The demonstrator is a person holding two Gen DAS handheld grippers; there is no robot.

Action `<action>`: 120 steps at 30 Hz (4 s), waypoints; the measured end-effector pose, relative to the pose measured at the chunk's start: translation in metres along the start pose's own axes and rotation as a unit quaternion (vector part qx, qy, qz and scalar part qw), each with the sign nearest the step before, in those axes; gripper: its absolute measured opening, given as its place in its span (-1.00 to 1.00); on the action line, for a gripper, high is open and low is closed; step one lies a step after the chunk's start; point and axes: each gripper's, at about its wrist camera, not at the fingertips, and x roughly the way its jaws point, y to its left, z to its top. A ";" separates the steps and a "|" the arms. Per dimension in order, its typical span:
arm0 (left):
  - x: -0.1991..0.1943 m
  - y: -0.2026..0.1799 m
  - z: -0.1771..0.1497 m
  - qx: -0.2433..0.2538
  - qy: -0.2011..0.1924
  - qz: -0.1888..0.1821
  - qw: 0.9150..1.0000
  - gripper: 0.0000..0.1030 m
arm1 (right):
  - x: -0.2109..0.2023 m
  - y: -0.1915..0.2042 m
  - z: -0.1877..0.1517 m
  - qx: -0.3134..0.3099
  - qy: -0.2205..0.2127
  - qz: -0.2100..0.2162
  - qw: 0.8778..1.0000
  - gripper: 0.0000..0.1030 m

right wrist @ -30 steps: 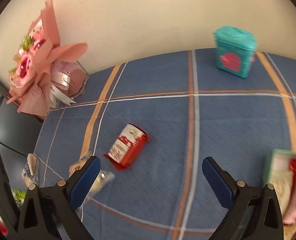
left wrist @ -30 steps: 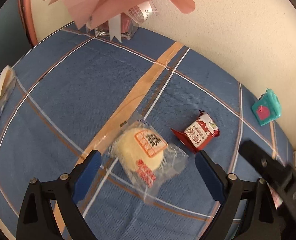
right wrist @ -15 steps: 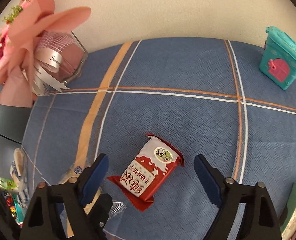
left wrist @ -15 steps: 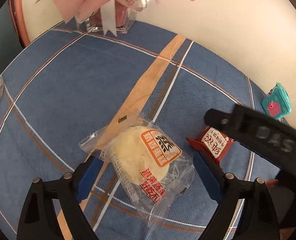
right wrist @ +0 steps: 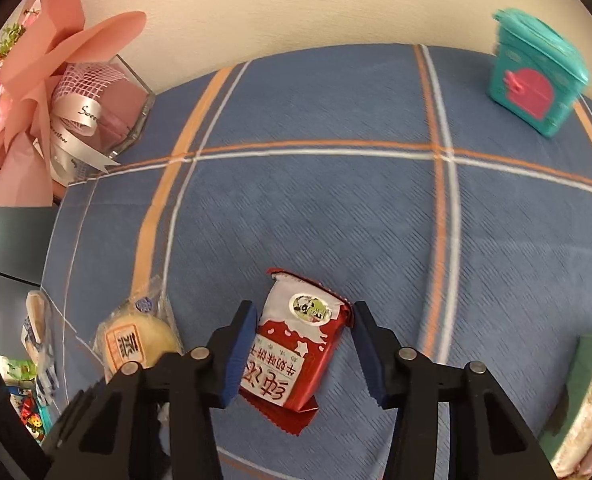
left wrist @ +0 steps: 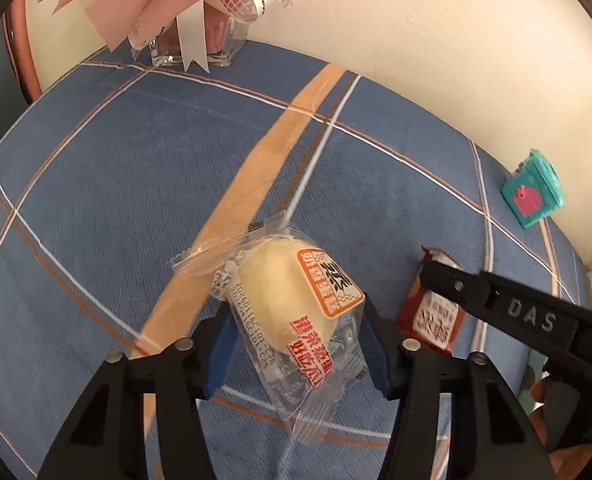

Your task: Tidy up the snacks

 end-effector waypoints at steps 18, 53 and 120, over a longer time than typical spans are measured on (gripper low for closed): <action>-0.072 -0.070 -0.079 0.043 0.019 -0.037 0.998 0.09 | -0.137 -0.075 -0.113 0.039 -0.059 0.028 0.997 -0.13; -0.103 -0.201 -0.172 0.151 0.007 -0.088 0.985 0.89 | -0.217 -0.226 -0.220 0.151 -0.090 -0.065 0.982 0.42; -0.130 -0.144 -0.194 0.156 -0.041 0.136 0.977 0.95 | -0.216 -0.179 -0.250 0.078 -0.122 -0.100 0.984 1.00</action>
